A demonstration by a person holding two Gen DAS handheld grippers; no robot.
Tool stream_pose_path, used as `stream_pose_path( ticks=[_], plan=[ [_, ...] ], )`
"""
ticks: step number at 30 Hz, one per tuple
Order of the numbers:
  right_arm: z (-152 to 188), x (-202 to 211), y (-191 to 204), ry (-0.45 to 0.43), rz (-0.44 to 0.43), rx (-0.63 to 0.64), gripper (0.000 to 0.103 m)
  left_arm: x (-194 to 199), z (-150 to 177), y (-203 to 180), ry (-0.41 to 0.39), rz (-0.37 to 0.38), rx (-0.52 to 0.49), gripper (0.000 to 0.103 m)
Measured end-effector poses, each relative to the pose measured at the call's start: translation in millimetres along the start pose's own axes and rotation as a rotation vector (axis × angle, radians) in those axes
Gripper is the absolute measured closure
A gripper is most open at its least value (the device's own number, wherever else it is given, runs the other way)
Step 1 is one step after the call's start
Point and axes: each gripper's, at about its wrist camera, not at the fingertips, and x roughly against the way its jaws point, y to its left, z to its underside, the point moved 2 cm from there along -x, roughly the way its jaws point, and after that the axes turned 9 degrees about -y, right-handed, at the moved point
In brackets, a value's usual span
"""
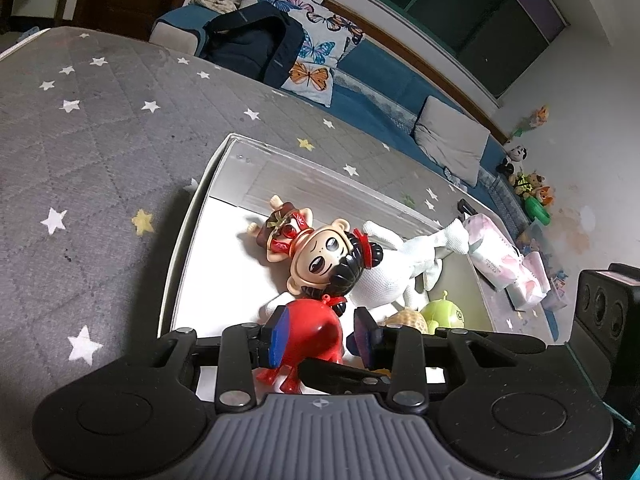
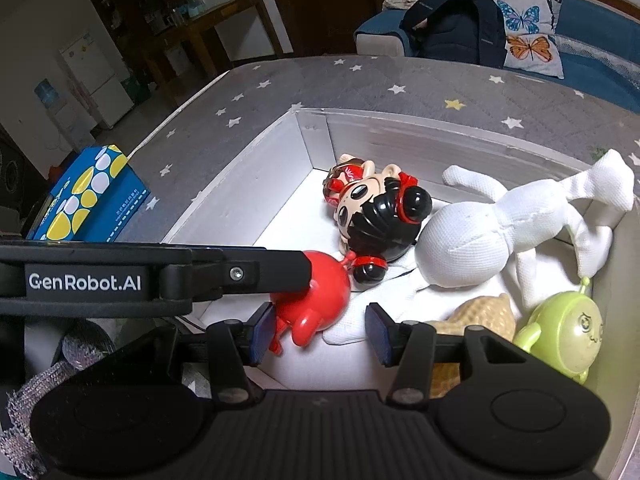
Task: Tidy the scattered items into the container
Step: 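Open the left gripper to release the red toy and withdraw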
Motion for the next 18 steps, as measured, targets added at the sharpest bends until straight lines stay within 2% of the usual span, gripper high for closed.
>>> stream_pose_path(
  ticks=[3,18],
  plan=[
    [1,3,1,-0.014,0.004,0.007,0.044,4,1,-2,-0.014,-0.005,-0.007,0.066],
    [8,33,12,-0.147,0.044,0.08,0.044,31,9,-27,-0.118,-0.036,-0.1,0.066]
  ],
)
